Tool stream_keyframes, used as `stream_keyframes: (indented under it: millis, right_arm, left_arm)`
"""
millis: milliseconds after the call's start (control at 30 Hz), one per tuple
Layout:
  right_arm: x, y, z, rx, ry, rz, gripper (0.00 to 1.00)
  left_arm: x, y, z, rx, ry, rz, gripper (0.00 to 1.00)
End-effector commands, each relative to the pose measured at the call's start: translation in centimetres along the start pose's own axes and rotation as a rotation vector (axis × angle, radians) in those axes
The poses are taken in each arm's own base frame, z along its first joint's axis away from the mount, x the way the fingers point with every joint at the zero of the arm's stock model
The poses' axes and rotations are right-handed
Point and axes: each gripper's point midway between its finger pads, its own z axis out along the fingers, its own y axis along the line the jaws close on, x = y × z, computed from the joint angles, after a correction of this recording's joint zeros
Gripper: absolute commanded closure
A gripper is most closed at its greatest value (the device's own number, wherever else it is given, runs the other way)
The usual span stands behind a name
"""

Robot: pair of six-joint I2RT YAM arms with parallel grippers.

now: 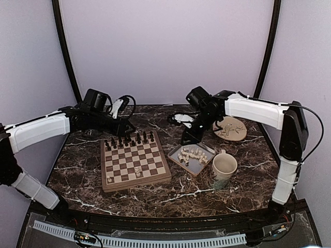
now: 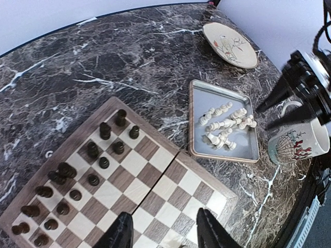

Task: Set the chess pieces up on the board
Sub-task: Pick up the knight from the storage box.

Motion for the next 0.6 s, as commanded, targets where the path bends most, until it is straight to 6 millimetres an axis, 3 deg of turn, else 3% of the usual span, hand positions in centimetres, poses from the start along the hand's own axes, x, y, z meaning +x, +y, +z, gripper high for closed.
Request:
stream_keyframes:
  millis: [0,100,267,400,567]
  right_arm:
    - [3.7,-4.9,-0.7,0.124,0.028,0.097,0.75]
    - [6.4,-7.3,-0.9,0.194,0.076,0.145,0.77]
    - [9.6,-8.6,-0.1,0.225,0.146,0.192,0.77]
    - [10.7,-8.7,0.9,0.216,0.179,0.198,0.77]
    - [10.5,-8.5,2.1,0.167,0.183,0.200,0.77]
  left_arm:
    - [-0.6,-2.4,2.4,0.061,0.035,0.047,0.57]
    - [-0.6,-4.0,4.5,0.105,0.056,0.074,0.61]
    - [-0.4,-7.2,8.3,0.181,0.108,0.128,0.61]
    - [0.4,-9.6,11.3,0.243,0.145,0.153,0.61]
    - [1.7,-11.8,14.6,0.286,0.186,0.176,0.60]
